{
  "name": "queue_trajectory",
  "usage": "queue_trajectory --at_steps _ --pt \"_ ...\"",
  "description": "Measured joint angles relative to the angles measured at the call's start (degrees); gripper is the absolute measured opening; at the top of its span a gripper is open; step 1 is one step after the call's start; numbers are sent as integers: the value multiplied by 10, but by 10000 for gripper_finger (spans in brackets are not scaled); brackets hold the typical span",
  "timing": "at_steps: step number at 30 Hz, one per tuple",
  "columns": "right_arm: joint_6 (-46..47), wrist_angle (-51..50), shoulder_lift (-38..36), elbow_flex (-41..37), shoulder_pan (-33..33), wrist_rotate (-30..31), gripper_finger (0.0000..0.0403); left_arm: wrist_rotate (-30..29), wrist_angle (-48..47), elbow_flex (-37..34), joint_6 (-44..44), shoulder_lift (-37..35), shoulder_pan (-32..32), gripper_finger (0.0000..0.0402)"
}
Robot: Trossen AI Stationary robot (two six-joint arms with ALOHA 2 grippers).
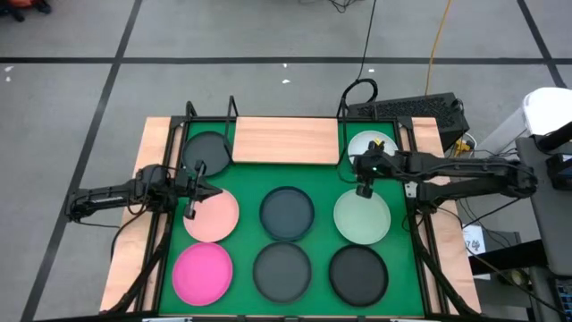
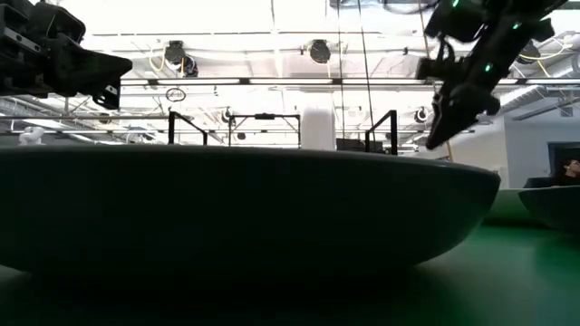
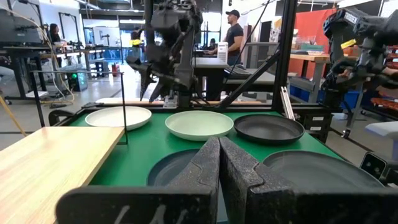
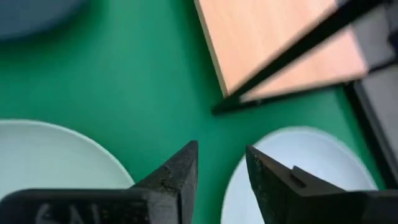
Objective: Place and stack plates onto a shelf
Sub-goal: Put the white plate on the shelf
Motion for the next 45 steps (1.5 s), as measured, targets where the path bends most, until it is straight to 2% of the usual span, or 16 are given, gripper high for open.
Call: queue_trajectory --at_steps 6,9,17,22,30,37,45 --pt "20 -24 66 0 -42 2 117 0 0 0 0 0 0 8" --pt "20 -25 92 0 -58 28 117 0 0 0 0 0 0 8" --pt "8 -14 128 -27 -101 25 117 0 0 0 0 0 0 8" --pt "-1 12 128 -49 -122 -5 117 0 0 0 0 0 0 8" --pt "-13 20 124 -59 -139 -3 116 0 0 0 0 0 0 8" --pt "-9 22 75 -46 -138 -5 116 0 0 0 0 0 0 8" --pt "16 19 31 -46 -137 -95 116 0 0 0 0 0 0 8"
